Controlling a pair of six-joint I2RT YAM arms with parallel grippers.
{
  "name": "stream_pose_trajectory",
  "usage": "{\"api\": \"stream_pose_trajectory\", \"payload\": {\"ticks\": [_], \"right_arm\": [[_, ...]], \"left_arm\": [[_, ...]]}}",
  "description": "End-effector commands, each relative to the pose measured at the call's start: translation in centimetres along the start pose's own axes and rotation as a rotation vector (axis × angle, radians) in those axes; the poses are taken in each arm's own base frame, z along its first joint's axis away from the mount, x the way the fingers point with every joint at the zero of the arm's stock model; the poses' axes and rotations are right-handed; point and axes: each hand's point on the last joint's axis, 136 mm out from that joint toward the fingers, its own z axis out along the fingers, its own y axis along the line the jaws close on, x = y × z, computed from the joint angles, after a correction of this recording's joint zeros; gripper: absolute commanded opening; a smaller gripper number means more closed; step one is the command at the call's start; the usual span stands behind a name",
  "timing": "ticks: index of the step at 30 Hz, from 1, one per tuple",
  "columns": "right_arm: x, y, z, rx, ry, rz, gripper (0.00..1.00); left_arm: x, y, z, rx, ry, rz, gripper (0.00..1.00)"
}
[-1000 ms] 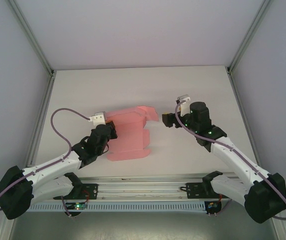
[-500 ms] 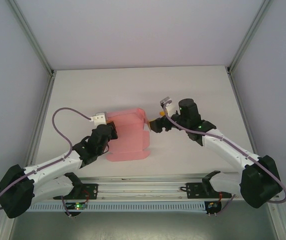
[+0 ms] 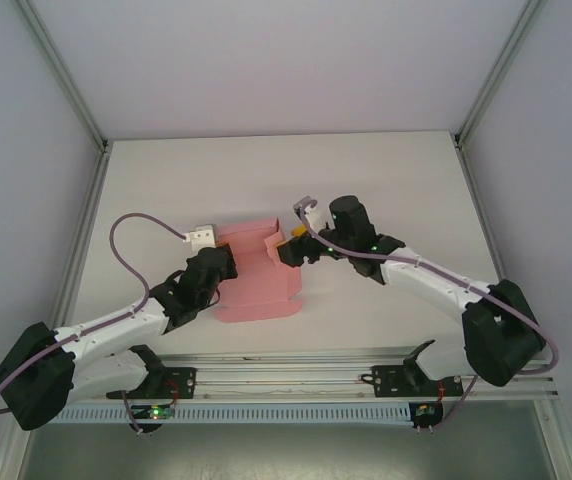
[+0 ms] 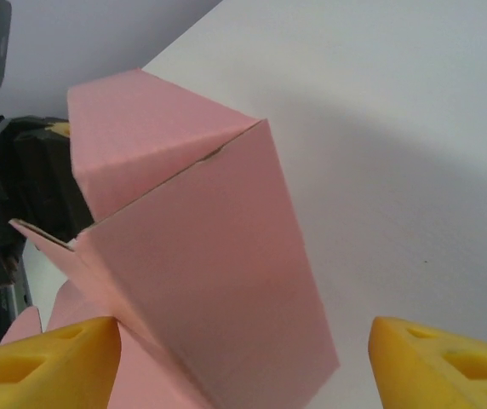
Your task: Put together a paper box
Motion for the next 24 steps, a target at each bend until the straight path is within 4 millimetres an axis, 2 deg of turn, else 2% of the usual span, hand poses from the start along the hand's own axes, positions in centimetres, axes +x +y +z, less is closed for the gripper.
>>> {"api": "stream_pose_trajectory", "payload": {"ticks": [1, 6, 10, 11, 14, 18, 22, 24], "right_arm": [[-1.1, 0.4, 0.8, -0.018, -0.014, -0.036, 0.68], [-0.8, -0.7, 1.7, 0.065, 0.014, -0.079, 0.59], [-1.0, -1.1, 2.3, 0.141, 0.013, -0.123, 0.46], [-1.1, -1.5, 2.2, 0.183, 0.007, -0.131, 0.37], [-1.8, -3.1, 2.0, 0.371, -0.015, -0.166, 0.29], [-2.8, -5.4, 1.5, 0.652, -0.079, -0.195, 0.12], [-3.2, -8.9, -0.2, 0.946, -0.142, -0.139, 0.08], [-3.1, -10.6, -1.7, 1.121, -0.139, -0.126, 0.08]], "left_arm": [[-2.1, -1.1, -0.6, 0.035, -0.058, -0.049, 0.0], [-2.0, -1.1, -0.6, 0.039, -0.052, -0.043, 0.0], [-2.1, -1.1, -0.7, 0.038, -0.052, -0.041, 0.0], [-2.1, -1.1, -0.7, 0.037, -0.05, -0.04, 0.0], [-2.0, -1.4, -0.6, 0.048, -0.044, -0.04, 0.0], [-1.9, -1.6, -0.1, 0.029, -0.023, -0.055, 0.0], [-2.2, -1.7, 0.4, -0.004, -0.01, -0.087, 0.0], [-2.1, -1.4, 0.5, -0.043, 0.008, -0.1, 0.0]]}}
